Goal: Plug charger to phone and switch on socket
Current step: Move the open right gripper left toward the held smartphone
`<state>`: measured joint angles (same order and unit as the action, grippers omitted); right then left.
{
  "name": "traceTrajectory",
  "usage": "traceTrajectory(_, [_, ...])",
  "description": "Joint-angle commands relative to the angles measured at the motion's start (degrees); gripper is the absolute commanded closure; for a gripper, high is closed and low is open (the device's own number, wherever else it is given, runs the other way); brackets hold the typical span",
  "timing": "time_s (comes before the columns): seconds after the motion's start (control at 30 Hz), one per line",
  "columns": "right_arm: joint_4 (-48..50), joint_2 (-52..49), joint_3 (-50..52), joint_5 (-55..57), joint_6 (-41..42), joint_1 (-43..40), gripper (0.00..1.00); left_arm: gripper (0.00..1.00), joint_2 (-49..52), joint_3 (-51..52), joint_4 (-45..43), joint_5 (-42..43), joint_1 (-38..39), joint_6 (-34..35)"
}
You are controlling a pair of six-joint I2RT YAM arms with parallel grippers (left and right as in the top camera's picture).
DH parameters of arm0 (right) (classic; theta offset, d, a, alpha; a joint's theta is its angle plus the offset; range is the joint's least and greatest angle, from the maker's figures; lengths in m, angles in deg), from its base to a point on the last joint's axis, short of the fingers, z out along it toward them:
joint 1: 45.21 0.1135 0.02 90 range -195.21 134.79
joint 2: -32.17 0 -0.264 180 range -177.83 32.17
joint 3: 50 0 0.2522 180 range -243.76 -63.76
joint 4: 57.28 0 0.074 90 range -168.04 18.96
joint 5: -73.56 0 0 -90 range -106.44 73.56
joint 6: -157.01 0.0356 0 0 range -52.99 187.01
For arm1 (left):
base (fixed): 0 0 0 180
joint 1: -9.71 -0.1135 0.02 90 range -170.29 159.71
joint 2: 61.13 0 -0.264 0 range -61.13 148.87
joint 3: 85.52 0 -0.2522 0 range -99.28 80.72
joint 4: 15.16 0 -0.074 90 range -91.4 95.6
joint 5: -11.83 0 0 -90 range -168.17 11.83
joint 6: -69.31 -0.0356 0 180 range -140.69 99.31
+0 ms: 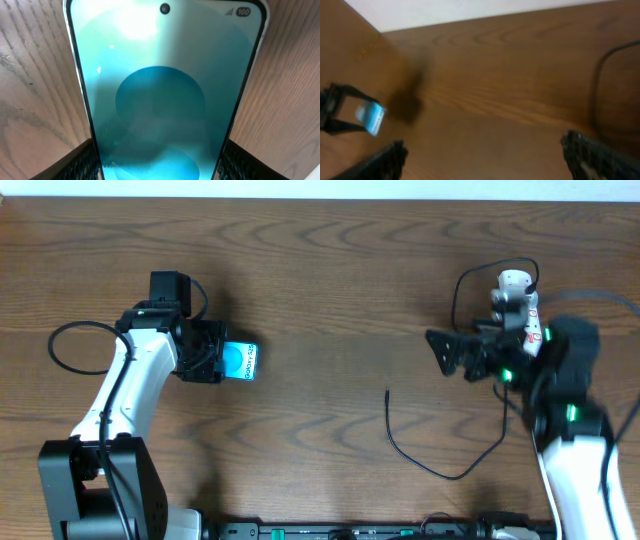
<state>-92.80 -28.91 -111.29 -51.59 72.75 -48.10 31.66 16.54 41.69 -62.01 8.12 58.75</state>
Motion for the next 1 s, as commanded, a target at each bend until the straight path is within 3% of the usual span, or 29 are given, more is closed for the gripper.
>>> traceTrajectory(0.0, [-8.0,-12.5,-12.3,-7.0,-1.6,3.8,0.01,0.93,-0.2,0.1,-0.5,-0.4,0.1,-0.3])
traceTrajectory(0.2, [-0.6,-18.1,-15.0,-15.5,-0.8,8.3,0.01,0.93,-0.2,0.1,-0.7,-0.4,0.1,-0.4])
traceTrajectory(0.37, [7.5,-19.5,-15.0,-15.8,8.0,12.4,0.01,0.93,-0.2,0.1,-1.4,-0.4,0.1,-0.3])
traceTrajectory(0.5, [10.2,-20.7,-15.0,-5.2,19.0,15.5,0.01,0.94,-0.2,0.1,-1.6,-0.4,0.1,-0.3])
traceTrajectory(0.7, [10.4,-25.0,-15.0,5.3,27.8,18.8,0.01,0.93,-0.2,0.1,-1.6,-0.4,0.1,-0.3])
traceTrajectory(0.97, [16.1,-35.2,-15.0,4.1,30.9,23.8,0.01,0.93,-0.2,0.1,-1.6,0.1,0.1,-0.4])
